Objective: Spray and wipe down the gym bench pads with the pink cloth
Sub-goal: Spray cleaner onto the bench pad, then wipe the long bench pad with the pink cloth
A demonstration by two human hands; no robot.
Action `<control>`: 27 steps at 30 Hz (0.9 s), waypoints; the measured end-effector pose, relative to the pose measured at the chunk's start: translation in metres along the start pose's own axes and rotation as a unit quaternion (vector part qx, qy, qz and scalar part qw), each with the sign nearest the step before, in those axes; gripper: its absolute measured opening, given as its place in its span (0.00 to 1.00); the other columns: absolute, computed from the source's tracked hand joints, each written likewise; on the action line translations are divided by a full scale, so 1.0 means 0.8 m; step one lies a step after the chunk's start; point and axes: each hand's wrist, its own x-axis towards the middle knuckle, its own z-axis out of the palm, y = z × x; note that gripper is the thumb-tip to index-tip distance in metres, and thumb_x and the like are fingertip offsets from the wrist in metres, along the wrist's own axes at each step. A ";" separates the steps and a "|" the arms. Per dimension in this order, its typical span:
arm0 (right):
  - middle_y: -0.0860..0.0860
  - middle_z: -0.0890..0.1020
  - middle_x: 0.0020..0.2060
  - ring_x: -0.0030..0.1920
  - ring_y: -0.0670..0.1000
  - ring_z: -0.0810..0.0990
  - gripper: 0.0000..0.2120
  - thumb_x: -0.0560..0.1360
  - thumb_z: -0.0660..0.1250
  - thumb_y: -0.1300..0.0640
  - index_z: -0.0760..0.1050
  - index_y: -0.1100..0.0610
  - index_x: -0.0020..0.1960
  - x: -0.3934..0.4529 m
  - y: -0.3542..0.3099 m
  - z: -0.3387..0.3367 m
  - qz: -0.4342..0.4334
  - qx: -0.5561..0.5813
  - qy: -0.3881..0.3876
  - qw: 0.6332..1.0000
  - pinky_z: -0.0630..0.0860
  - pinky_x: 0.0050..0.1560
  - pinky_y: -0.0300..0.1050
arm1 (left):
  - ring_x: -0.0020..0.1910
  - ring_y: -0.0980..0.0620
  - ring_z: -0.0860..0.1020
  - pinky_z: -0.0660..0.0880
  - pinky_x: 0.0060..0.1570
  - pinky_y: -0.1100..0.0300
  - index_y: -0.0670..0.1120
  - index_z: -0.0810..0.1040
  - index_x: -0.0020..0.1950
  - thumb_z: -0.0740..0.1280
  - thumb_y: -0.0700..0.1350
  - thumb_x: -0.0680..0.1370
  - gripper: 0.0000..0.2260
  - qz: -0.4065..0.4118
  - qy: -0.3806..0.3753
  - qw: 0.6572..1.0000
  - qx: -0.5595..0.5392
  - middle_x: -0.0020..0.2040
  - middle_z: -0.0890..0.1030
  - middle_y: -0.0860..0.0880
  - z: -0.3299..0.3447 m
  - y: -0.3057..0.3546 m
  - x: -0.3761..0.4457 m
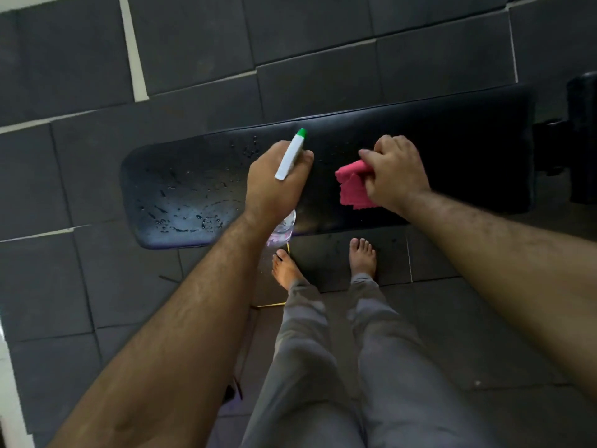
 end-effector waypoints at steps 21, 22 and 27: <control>0.57 0.81 0.39 0.41 0.59 0.79 0.05 0.75 0.68 0.63 0.80 0.65 0.47 -0.138 0.062 -0.020 -0.054 0.251 0.195 0.946 0.77 0.45 0.58 | 0.62 0.52 0.85 0.82 0.64 0.45 0.51 0.69 0.84 0.79 0.55 0.77 0.38 0.112 -0.140 0.982 0.051 0.65 0.86 0.53 0.067 0.087 0.062; 0.57 0.81 0.39 0.40 0.58 0.77 0.06 0.76 0.68 0.62 0.80 0.66 0.48 -0.137 0.059 -0.020 -0.062 0.255 0.188 0.946 0.76 0.43 0.57 | 0.64 0.53 0.84 0.81 0.66 0.46 0.52 0.67 0.85 0.80 0.53 0.76 0.40 0.114 -0.153 0.979 0.070 0.68 0.85 0.53 0.059 0.079 0.061; 0.54 0.80 0.43 0.42 0.52 0.75 0.08 0.78 0.70 0.62 0.78 0.61 0.56 -0.125 0.028 -0.019 -0.124 0.308 0.150 0.931 0.77 0.44 0.52 | 0.85 0.49 0.67 0.65 0.85 0.46 0.42 0.56 0.89 0.68 0.31 0.71 0.47 0.058 -0.156 0.984 -0.060 0.85 0.69 0.45 0.030 0.026 0.003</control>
